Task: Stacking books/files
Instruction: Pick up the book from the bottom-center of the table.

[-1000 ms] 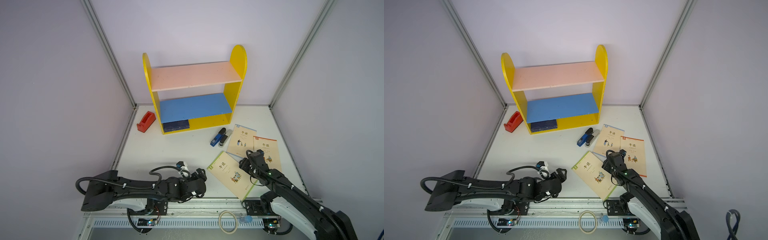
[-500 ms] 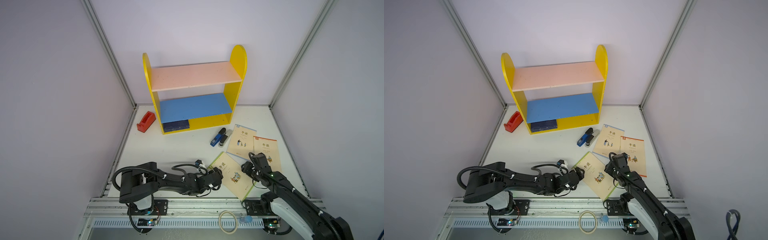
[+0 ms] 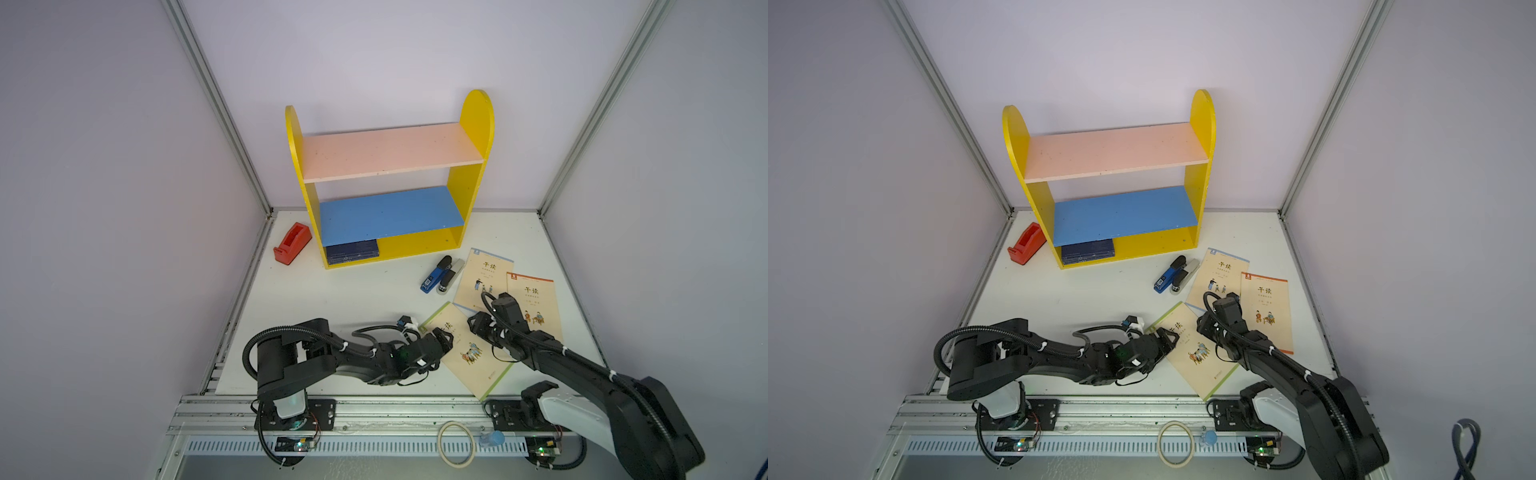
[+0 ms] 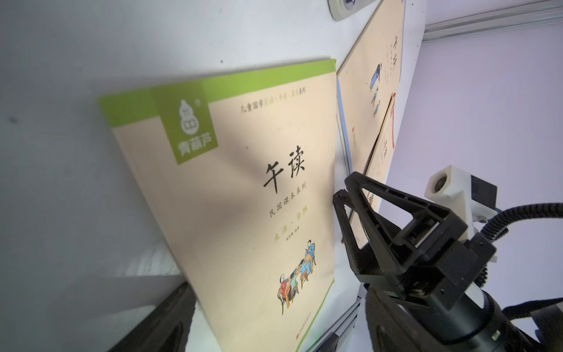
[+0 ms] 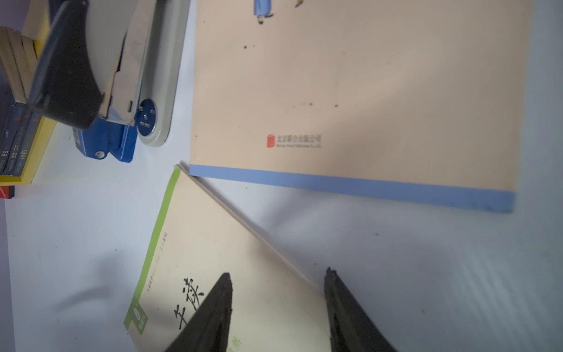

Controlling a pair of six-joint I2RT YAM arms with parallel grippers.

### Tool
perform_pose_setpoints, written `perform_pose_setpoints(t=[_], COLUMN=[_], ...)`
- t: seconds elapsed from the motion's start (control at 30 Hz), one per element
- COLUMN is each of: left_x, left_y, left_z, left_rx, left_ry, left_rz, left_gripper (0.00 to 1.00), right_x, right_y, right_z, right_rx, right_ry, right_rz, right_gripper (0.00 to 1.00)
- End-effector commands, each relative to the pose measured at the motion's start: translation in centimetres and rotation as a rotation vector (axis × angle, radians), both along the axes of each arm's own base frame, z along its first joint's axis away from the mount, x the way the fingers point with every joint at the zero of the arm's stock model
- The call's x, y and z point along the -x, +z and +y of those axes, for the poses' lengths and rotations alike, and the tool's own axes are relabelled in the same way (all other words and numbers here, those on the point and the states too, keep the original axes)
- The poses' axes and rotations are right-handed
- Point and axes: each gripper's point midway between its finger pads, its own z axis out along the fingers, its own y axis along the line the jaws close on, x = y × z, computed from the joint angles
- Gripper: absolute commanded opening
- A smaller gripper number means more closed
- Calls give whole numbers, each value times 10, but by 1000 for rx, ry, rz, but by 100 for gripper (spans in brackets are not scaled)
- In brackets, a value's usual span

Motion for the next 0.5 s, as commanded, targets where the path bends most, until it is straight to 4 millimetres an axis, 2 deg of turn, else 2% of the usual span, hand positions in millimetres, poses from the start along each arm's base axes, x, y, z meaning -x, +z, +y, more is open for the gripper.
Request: perform_pose_setpoints(t=[0.0,0.23,0.47], left_x=[1,-12,-16], left_y=[-28,-11,3], left_z=[27,45,54], left_rx=[-138,-128,-129], left_ry=[-4,19,22], left_rz=[24,-31,-78], left_gripper=[90,91,91], right_x=[36,34,35], right_y=[-25,-26,-32], right_z=[6,22,37], right_rx=[14,29,31], right_ry=[27,59,87], right_rz=[176,169,171], right_gripper=[51,51,50])
